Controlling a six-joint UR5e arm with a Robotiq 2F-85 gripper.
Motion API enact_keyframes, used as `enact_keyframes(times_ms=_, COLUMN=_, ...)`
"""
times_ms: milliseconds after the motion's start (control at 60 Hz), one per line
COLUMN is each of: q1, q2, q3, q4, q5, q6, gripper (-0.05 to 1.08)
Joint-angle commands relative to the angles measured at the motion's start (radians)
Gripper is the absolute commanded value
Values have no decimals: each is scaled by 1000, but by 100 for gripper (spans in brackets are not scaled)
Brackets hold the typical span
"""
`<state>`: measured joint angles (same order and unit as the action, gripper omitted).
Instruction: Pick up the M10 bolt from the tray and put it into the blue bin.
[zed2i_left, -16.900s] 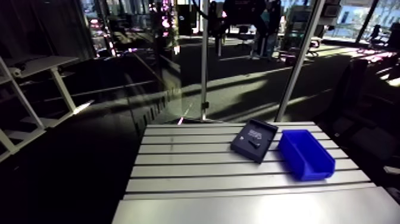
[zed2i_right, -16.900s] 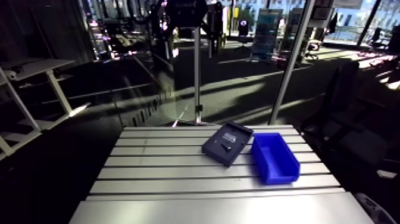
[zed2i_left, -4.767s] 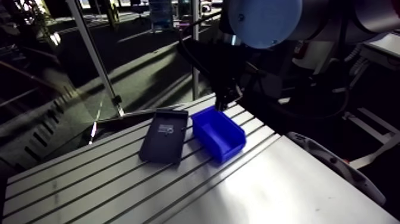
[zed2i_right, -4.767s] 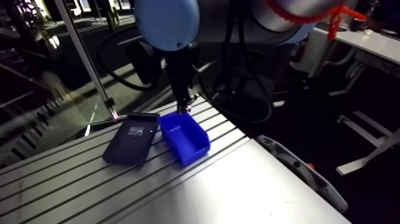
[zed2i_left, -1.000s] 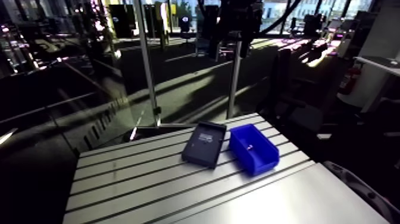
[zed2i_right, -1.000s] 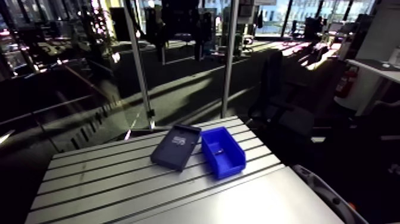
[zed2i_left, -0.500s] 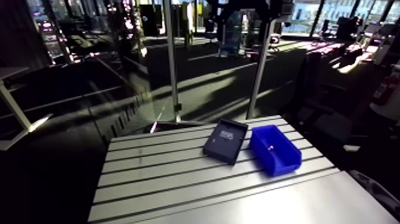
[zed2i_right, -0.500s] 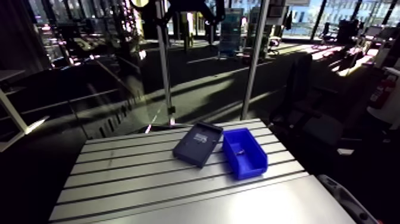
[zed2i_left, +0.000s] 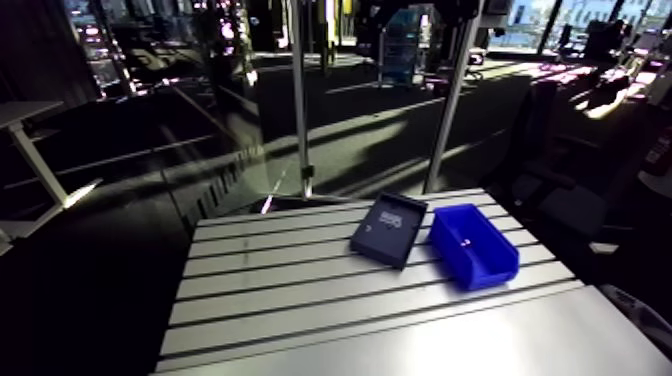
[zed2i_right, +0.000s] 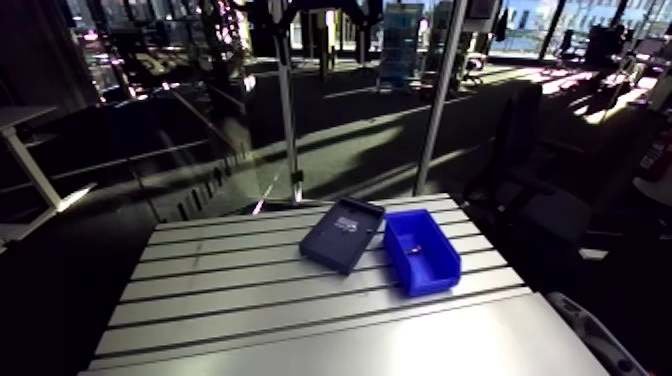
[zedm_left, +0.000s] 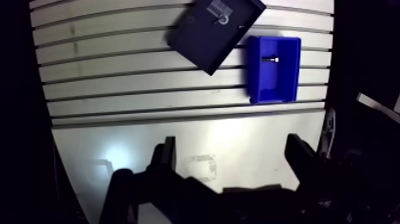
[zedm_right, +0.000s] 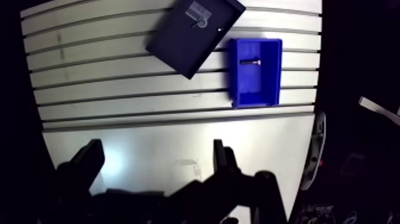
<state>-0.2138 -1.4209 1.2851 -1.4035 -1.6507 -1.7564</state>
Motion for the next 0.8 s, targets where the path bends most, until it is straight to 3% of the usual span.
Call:
enact_keyframes(times_ms=17, q1=7, q2=3, q3=4, q4=-10, q5=2, q6=2, gripper=1)
enact_keyframes(times_ms=150, q1=7, q2=3, q3=9, q4=-16, q5=9, q6=4, gripper=1)
enact_keyframes(times_ms=800, q1=8, q2=10, q3=3, q4=-16, q5=4, q6=4, gripper=1)
